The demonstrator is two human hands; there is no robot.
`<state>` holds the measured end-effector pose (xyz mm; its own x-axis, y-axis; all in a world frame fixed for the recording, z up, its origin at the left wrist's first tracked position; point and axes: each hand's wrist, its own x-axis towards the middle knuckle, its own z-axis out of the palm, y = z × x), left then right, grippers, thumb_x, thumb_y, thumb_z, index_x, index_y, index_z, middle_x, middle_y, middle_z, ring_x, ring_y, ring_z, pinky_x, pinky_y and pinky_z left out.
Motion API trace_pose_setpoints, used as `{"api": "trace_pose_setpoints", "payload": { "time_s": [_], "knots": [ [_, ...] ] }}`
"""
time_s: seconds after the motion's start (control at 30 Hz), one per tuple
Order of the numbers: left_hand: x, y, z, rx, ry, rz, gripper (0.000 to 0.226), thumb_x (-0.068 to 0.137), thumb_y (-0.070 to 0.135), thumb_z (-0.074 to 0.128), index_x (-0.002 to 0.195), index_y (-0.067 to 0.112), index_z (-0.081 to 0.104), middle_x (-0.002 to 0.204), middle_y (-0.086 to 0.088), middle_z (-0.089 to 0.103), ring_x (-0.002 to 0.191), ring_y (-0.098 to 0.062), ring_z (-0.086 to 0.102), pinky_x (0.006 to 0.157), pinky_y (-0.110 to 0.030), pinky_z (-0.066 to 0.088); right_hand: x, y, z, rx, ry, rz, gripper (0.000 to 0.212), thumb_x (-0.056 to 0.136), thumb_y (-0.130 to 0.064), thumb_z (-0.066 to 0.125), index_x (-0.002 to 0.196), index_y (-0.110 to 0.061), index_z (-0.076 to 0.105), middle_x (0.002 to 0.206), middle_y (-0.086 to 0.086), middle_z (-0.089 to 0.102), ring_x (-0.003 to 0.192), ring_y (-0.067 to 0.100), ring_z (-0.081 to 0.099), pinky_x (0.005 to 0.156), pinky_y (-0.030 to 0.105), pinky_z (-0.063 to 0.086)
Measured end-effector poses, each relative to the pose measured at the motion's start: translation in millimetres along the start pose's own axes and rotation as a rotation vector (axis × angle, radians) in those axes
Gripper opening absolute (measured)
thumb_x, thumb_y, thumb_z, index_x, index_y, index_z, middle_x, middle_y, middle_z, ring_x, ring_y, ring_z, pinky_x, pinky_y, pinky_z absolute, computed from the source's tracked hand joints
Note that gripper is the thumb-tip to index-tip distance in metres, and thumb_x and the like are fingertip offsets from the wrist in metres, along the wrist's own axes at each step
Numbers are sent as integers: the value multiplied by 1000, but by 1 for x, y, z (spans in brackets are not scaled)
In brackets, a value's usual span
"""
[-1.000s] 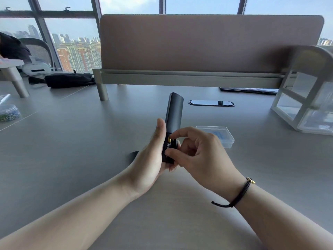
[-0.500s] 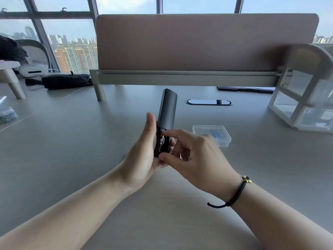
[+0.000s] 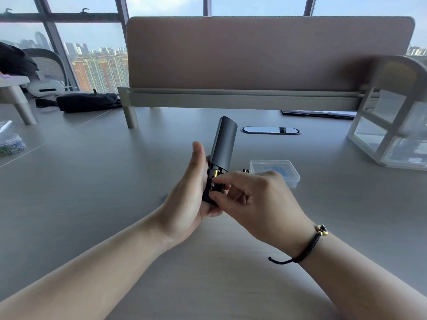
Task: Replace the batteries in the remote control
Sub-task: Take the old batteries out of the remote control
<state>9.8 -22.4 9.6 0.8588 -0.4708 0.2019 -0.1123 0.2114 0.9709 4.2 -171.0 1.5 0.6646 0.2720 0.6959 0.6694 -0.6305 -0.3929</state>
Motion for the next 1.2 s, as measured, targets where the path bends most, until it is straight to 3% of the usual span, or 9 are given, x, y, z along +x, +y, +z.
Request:
{"api": "trace_pose_setpoints", "payload": {
  "time_s": [0.17, 0.4, 0.5, 0.63, 0.73, 0.83, 0.9, 1.07, 1.2],
  "knots": [
    [-1, -3, 0, 34, -17, -44, 70, 86, 71, 12, 98, 19, 58, 71, 4, 53, 64, -9, 51, 56, -19, 45, 0, 1, -1, -28, -6, -98, 3, 76, -18, 71, 77, -19, 73, 55, -6, 66, 49, 19, 63, 47, 35, 52],
    [-1, -7, 0, 91, 10, -63, 97, 83, 77, 19, 99, -15, 47, 79, -18, 39, 76, -26, 38, 68, -35, 39, 0, -2, -1, -110, -26, -190, 7, 74, -9, 66, 67, -12, 65, 53, 1, 60, 46, 27, 56, 42, 36, 47],
    [1, -9, -2, 84, 32, -58, 102, 81, 79, 25, 97, -19, 45, 78, -21, 38, 73, -26, 40, 70, -37, 36, 0, -3, 2, -116, -28, -195, 8, 74, -7, 65, 67, -11, 63, 54, 2, 59, 47, 29, 55, 42, 36, 46],
    [1, -10, 0, 70, 68, -54, 88, 83, 76, 21, 83, -9, 46, 73, -18, 40, 62, -18, 38, 57, -27, 36, -1, -2, 0, 42, -41, -23, 6, 73, -16, 72, 79, -17, 72, 59, -5, 67, 52, 16, 63, 52, 37, 53],
    [2, -10, -2, 38, 99, -38, 95, 83, 78, 23, 95, -14, 46, 80, -31, 30, 66, -22, 25, 55, -28, 29, 1, 1, -4, 172, -57, 196, 22, 73, -22, 82, 94, -22, 76, 59, -14, 66, 56, 8, 64, 59, 27, 54],
    [2, -10, -3, 27, 101, -43, 99, 81, 80, 25, 101, -14, 47, 81, -26, 30, 63, -18, 30, 54, -26, 35, 3, 2, -3, 235, -84, 282, 28, 73, -22, 84, 99, -21, 76, 59, -13, 67, 54, 3, 62, 57, 18, 47],
    [2, -10, -4, 34, 97, -43, 98, 81, 80, 24, 101, -13, 49, 82, -20, 32, 62, -17, 32, 54, -25, 36, 4, 0, -3, 263, -92, 315, 28, 72, -20, 85, 99, -21, 75, 60, -10, 69, 53, 2, 60, 57, 16, 46],
    [0, -7, 0, 101, 90, 1, 97, 80, 80, 26, 102, -13, 45, 78, -29, 28, 61, -19, 30, 55, -30, 28, 6, -3, -9, 327, -131, 372, 26, 73, -15, 85, 96, -18, 74, 66, -2, 75, 53, 5, 63, 55, 19, 48],
    [-2, -6, 2, 164, 69, 11, 86, 85, 76, 28, 108, -5, 43, 74, -18, 36, 65, -24, 32, 55, -38, 23, 6, -6, -10, 453, -141, 423, 15, 79, -10, 81, 91, -11, 73, 65, 3, 77, 56, 11, 71, 55, 23, 52]
  ]
}}
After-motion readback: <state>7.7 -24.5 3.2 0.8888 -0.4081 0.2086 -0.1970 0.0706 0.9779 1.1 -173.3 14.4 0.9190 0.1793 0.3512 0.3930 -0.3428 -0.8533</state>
